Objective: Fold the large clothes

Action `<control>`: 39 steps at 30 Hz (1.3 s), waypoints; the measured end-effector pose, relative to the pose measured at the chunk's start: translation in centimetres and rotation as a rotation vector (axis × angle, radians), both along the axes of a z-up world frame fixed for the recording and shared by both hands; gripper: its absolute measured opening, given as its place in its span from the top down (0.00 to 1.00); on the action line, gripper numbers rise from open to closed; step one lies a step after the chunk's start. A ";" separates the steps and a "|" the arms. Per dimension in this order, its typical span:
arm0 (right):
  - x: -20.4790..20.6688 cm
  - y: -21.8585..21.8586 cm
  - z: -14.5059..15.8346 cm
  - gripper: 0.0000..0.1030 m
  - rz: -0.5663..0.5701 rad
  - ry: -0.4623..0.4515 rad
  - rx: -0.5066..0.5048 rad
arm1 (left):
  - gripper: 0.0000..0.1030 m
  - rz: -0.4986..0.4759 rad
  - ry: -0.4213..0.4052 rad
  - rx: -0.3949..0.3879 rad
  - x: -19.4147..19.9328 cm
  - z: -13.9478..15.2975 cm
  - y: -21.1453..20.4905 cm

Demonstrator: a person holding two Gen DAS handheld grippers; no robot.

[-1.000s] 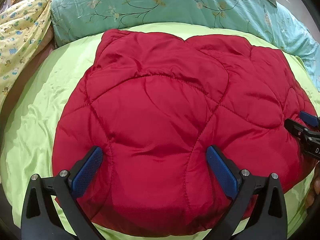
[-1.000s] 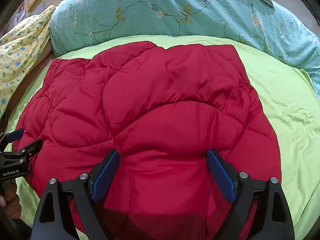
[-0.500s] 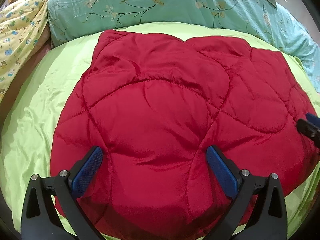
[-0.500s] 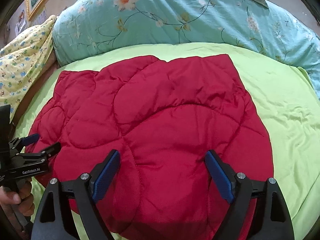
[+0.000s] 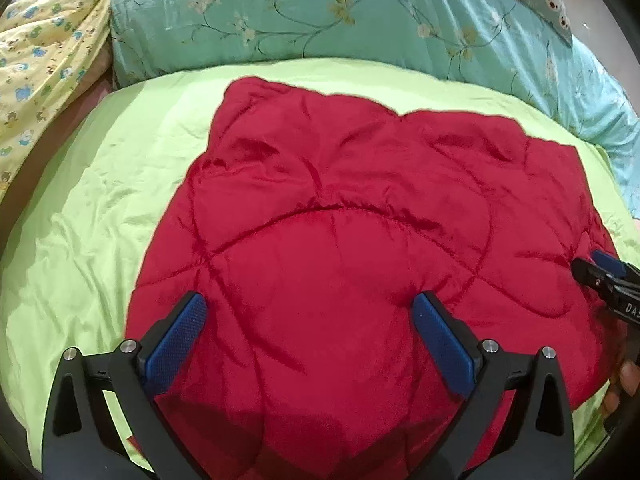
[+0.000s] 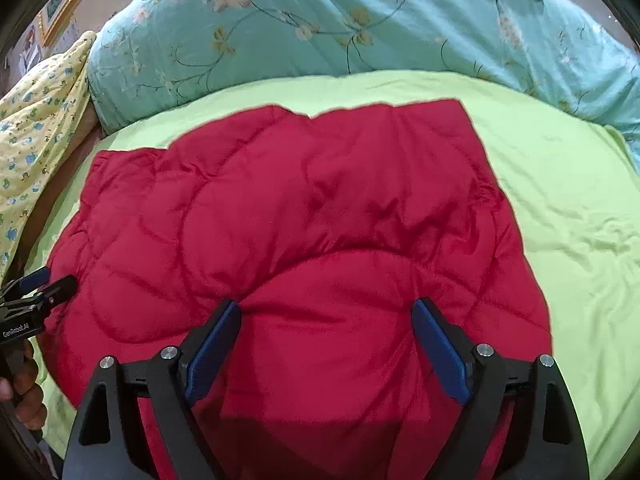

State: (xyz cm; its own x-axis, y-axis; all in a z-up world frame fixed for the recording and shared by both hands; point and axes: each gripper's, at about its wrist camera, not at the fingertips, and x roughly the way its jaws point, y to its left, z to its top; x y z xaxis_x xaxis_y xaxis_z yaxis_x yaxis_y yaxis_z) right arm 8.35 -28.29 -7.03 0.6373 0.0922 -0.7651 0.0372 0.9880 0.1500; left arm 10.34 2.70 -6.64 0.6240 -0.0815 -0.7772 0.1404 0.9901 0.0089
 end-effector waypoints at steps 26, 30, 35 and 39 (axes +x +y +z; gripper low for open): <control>-0.9 2.7 -0.7 0.12 0.031 -0.025 -0.036 | 0.00 0.008 -0.011 0.046 0.6 -1.3 -0.9; -1.2 2.6 -0.8 0.12 0.028 -0.027 -0.034 | 0.00 0.008 -0.007 0.056 0.3 -1.0 -0.9; -1.3 2.3 -0.6 0.12 0.024 -0.017 -0.033 | 0.00 0.011 -0.011 0.058 -2.0 0.1 -0.4; -1.4 2.3 -0.3 0.12 0.013 -0.008 -0.031 | 0.00 -0.017 -0.008 0.058 -4.4 -0.1 -0.5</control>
State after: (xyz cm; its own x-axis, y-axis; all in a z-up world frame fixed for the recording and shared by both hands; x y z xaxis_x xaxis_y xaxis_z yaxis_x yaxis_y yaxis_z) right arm 6.96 -26.02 -7.31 0.6420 0.0767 -0.7629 0.0232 0.9926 0.1193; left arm 5.98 2.25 -6.74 0.6292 -0.0473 -0.7758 0.1573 0.9852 0.0675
